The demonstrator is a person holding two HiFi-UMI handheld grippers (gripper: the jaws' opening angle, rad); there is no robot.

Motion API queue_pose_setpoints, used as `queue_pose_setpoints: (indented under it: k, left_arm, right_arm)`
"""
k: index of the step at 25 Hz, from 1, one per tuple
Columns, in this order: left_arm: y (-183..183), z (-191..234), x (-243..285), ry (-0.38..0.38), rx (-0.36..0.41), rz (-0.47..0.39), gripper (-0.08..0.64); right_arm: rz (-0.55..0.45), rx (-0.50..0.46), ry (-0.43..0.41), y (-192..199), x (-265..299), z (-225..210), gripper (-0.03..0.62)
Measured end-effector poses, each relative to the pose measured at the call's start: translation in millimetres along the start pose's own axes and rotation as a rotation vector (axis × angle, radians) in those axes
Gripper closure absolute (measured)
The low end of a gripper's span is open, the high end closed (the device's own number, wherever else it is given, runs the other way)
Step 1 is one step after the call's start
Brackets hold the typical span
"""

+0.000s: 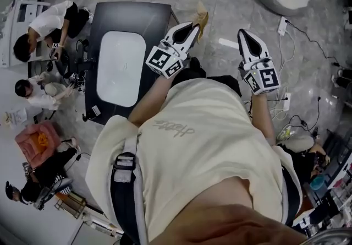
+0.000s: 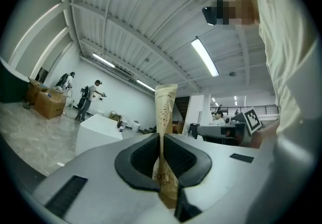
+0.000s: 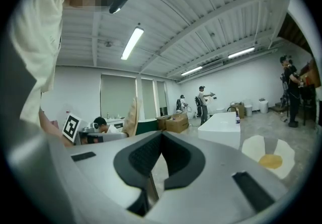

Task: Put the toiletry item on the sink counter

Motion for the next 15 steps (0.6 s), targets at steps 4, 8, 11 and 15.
queue_pose_setpoints:
  k: [4, 8, 11, 15]
  left_arm:
    - [-4, 40, -12, -0.028, 0.041, 0.029, 0.532]
    - [-4, 79, -27, -0.103, 0.004, 0.025, 0.532]
    - [-1, 103, -34, -0.19, -0.035, 0.03, 0.532]
    - [-2, 127, -37, -0.298, -0.056, 0.018, 0.532]
  right_arm:
    - [0.037, -0.075, -0.033, -8, 41, 8, 0.598]
    - [0.076, -0.08, -0.078, -5, 82, 11, 0.597]
    - [0.077, -0.095, -0.141, -10, 119, 12, 0.597]
    - [0.081, -0.094, -0.253, -11, 173, 10, 0.597]
Point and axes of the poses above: the fingertips, and each gripper's own axes: x forward along the fingers, z to its left, y out of its underside, the point moved 5 cm from there along -x, backward along the fingers, and after that the axes turned 15 degrees about y, right-handed, at the moved point
